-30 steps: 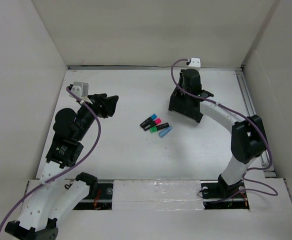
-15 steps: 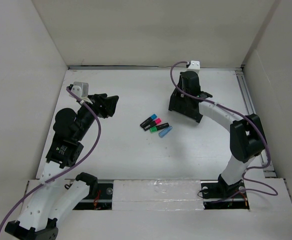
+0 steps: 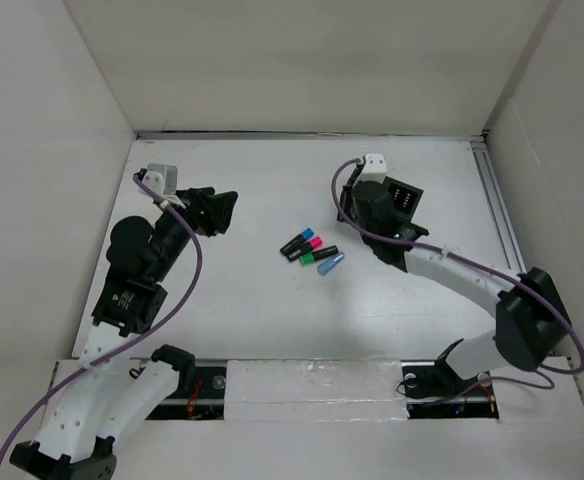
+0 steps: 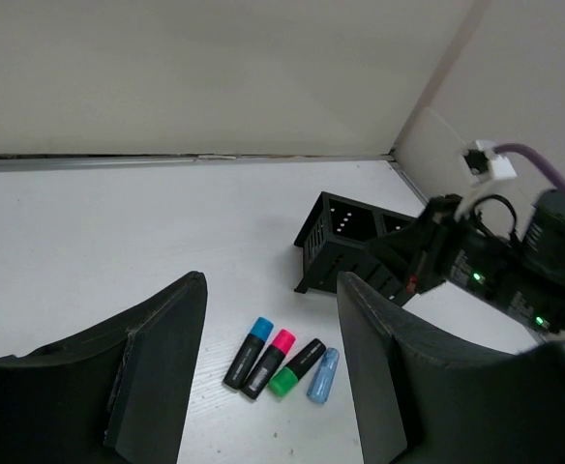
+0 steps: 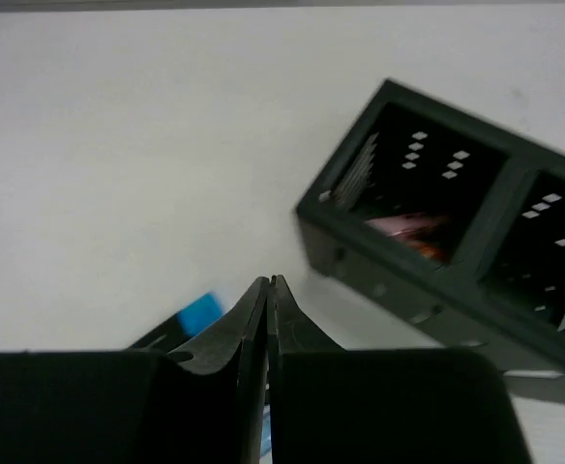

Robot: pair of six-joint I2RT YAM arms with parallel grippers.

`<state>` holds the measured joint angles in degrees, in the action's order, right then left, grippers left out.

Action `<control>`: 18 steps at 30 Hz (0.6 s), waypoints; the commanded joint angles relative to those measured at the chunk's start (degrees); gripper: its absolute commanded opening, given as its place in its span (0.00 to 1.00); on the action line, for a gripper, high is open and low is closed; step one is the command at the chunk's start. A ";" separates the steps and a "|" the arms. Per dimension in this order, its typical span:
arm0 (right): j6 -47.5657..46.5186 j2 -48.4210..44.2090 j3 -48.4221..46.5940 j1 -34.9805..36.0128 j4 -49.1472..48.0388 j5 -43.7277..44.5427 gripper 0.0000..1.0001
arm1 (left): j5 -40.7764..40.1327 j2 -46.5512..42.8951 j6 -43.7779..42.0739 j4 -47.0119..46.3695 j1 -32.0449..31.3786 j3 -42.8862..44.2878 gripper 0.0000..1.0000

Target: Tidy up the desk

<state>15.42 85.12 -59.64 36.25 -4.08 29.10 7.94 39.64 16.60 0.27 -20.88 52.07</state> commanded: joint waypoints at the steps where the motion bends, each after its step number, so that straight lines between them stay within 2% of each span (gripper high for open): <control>1: 4.09 -5.22 5.83 5.49 -3.40 -1.15 0.04 | 0.23 -0.70 0.10 -2.03 0.14 0.31 0.52; 3: 5.67 -5.76 9.18 7.61 -2.08 -1.24 0.05 | 0.40 -1.05 0.10 -2.38 0.14 0.13 0.52; 5: 6.63 -5.58 10.94 10.24 -0.59 -1.68 0.23 | -0.21 -1.23 0.10 -2.21 0.14 0.22 0.52; 6: 6.64 -5.23 11.47 10.77 0.55 -2.99 0.38 | -0.12 -1.14 0.10 -2.21 0.14 0.22 0.52; 7: 6.47 -3.84 12.26 11.29 1.17 -4.04 0.69 | 0.40 -1.23 0.10 -2.29 0.14 0.31 0.52; 9: 7.08 -2.07 12.35 12.00 3.53 -5.63 0.83 | 0.93 -1.23 0.19 -2.47 0.14 0.22 0.52; 10: 7.43 -1.20 12.70 12.70 3.90 -6.07 0.87 | 0.84 -1.23 0.19 -2.38 0.14 0.22 0.52; 14: 8.75 2.76 13.23 13.23 2.32 -8.80 0.87 | 0.76 -1.41 0.19 -2.38 0.14 0.31 0.52; 18: 9.45 7.59 11.48 13.23 0.74 -5.99 0.87 | 0.05 -1.41 0.10 -2.03 0.14 0.31 0.52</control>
<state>23.29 90.83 -46.24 48.88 -0.56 22.20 7.90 38.96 16.60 0.30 -20.88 52.07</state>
